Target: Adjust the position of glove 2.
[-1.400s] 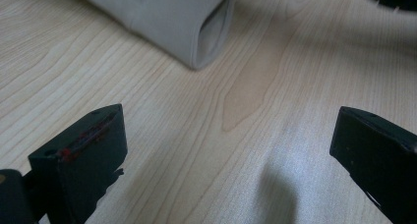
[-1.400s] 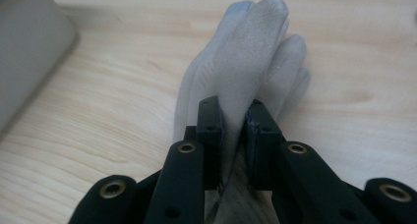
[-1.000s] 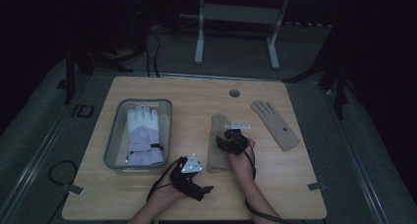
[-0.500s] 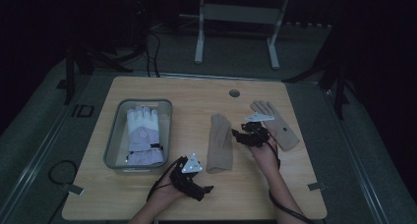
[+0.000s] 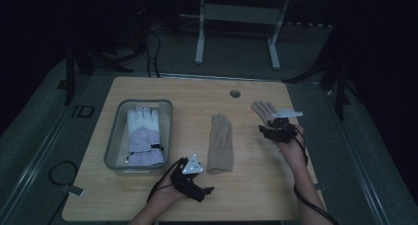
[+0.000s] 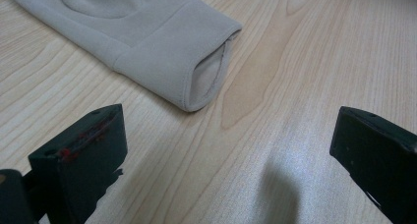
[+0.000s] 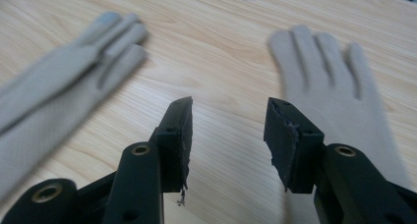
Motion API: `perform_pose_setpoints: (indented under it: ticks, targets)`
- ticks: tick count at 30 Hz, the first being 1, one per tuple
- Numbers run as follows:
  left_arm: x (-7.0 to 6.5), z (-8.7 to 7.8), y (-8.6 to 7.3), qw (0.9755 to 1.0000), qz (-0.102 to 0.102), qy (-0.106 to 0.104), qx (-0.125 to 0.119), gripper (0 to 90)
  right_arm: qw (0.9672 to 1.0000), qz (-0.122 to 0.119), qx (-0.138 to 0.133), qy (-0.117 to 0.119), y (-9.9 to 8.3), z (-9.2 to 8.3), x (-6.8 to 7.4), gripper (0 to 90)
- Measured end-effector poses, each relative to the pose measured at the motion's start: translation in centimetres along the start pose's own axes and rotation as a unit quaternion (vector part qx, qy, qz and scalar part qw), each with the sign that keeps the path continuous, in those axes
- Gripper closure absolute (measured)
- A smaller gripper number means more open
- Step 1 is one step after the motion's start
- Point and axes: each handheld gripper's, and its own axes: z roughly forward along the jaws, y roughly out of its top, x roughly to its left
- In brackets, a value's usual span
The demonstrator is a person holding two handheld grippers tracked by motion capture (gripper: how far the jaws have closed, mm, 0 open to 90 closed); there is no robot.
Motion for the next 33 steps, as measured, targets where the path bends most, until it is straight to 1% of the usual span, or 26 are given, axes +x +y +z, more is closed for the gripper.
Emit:
perform_pose_setpoints:
  ticks: [1, 2, 4, 5, 6, 7, 8, 9, 10, 11, 12, 13, 14, 15, 18, 19, 21, 23, 24, 25, 26, 28, 29, 30, 31, 33]
  targets:
    - [0.0, 0.0, 0.0, 1.0000, 0.000, 0.000, 0.001, 0.7, 1.0000, 0.005, 0.003, -0.004, -0.2, -0.2, -1.2, 53.5]
    - [0.0, 0.0, 0.0, 1.0000, 0.000, 0.000, 0.001, 0.7, 1.0000, 0.005, 0.003, -0.004, -0.2, -0.2, -1.2, 53.5]
    - [0.0, 0.0, 0.0, 1.0000, 0.000, 0.001, 0.001, 0.8, 0.9999, 0.011, 0.003, -0.009, -0.3, -0.4, -2.5, 53.2]
    - [0.0, 0.0, 0.0, 1.0000, 0.001, 0.002, 0.001, 0.7, 0.9997, 0.013, 0.009, -0.018, -0.4, -0.5, -3.5, 51.6]
    - [0.0, 0.0, 0.0, 1.0000, 0.001, 0.002, 0.001, 0.8, 0.9997, 0.013, 0.009, -0.018, -0.4, -0.5, -3.5, 51.6]
    - [0.0, 0.0, 0.0, 1.0000, 0.001, 0.002, 0.001, 0.7, 0.9997, 0.014, 0.011, -0.017, -0.6, -0.4, -4.3, 50.5]
    - [0.0, 0.0, 0.0, 1.0000, 0.001, 0.002, 0.001, 0.7, 0.9997, 0.014, 0.011, -0.017, -0.6, -0.4, -4.3, 50.5]
    - [0.0, 0.0, 0.0, 1.0000, 0.001, 0.002, 0.001, 0.8, 0.9996, 0.010, 0.013, -0.024, -0.7, -0.1, -4.9, 48.2]
    - [0.0, 0.0, 0.0, 1.0000, 0.001, 0.002, 0.001, 0.7, 0.9996, 0.010, 0.013, -0.024, -0.7, -0.1, -4.9, 48.2]
    - [0.0, 0.0, 0.0, 1.0000, 0.001, 0.002, 0.002, 0.7, 0.9996, 0.013, 0.011, -0.024, -0.8, 0.1, -5.5, 47.9]
    - [0.0, 0.0, 0.0, 1.0000, 0.001, 0.002, 0.002, 0.7, 0.9996, 0.013, 0.011, -0.024, -0.8, 0.1, -5.5, 47.9]
    - [0.0, 0.0, 0.0, 1.0000, 0.001, 0.001, 0.002, 0.7, 0.9995, 0.018, 0.009, -0.024, -0.8, 0.5, -6.2, 47.9]
    - [0.0, 0.0, 0.0, 1.0000, 0.001, 0.001, 0.002, 0.7, 0.9995, 0.018, 0.009, -0.024, -0.8, 0.5, -6.2, 47.9]
    - [0.0, 0.0, 0.0, 1.0000, 0.000, 0.001, 0.002, 0.8, 0.9994, 0.023, 0.011, -0.022, -0.8, 1.0, -6.7, 47.8]
    - [0.0, 0.0, 0.0, 1.0000, -0.001, 0.001, 0.001, 0.8, 0.9994, 0.024, 0.012, -0.020, -0.7, 1.4, -7.0, 45.9]
    - [0.0, 0.0, 0.0, 1.0000, -0.002, 0.000, 0.001, 0.7, 0.9992, 0.034, 0.013, -0.017, -0.7, 2.0, -7.2, 44.4]
    - [0.0, 0.0, 0.0, 1.0000, -0.002, 0.001, 0.001, 0.8, 0.9993, 0.031, 0.014, -0.016, -0.7, 2.4, -7.2, 43.5]
    - [0.0, 0.0, 0.0, 1.0000, -0.002, 0.000, 0.001, 0.8, 0.9991, 0.031, 0.022, -0.020, -0.7, 3.0, -7.3, 43.3]
    - [0.0, 0.0, 0.0, 1.0000, -0.001, 0.000, 0.002, 0.8, 0.9990, 0.033, 0.025, -0.017, -0.8, 3.3, -7.4, 44.6]
    - [0.0, 0.0, 0.0, 1.0000, -0.001, 0.001, 0.002, 0.7, 0.9986, 0.033, 0.032, -0.027, -1.1, 3.9, -7.6, 46.4]
    - [0.0, 0.0, 0.0, 1.0000, -0.002, 0.000, 0.002, 0.7, 0.9986, 0.033, 0.032, -0.027, -1.1, 3.9, -7.6, 46.4]
    - [0.0, 0.0, 0.0, 1.0000, -0.001, 0.000, 0.003, 0.8, 0.9979, 0.034, 0.050, -0.024, -1.6, 4.7, -7.6, 46.5]
    - [0.0, 0.0, 0.0, 1.0000, -0.001, 0.000, 0.003, 0.8, 0.9979, 0.034, 0.050, -0.024, -1.6, 4.7, -7.6, 46.5]
    - [0.0, -0.1, -0.1, 1.0000, 0.000, 0.000, 0.002, 0.7, 0.9981, 0.045, 0.039, -0.015, -2.2, 5.0, -7.7, 47.8]
    - [0.0, -0.1, -0.1, 1.0000, 0.000, 0.000, 0.002, 0.7, 0.9981, 0.045, 0.039, -0.015, -2.2, 5.0, -7.7, 47.8]
    - [0.0, 0.0, -0.1, 1.0000, 0.000, 0.000, 0.004, 0.8, 0.9982, 0.047, 0.032, -0.017, -2.3, 5.1, -7.6, 50.8]
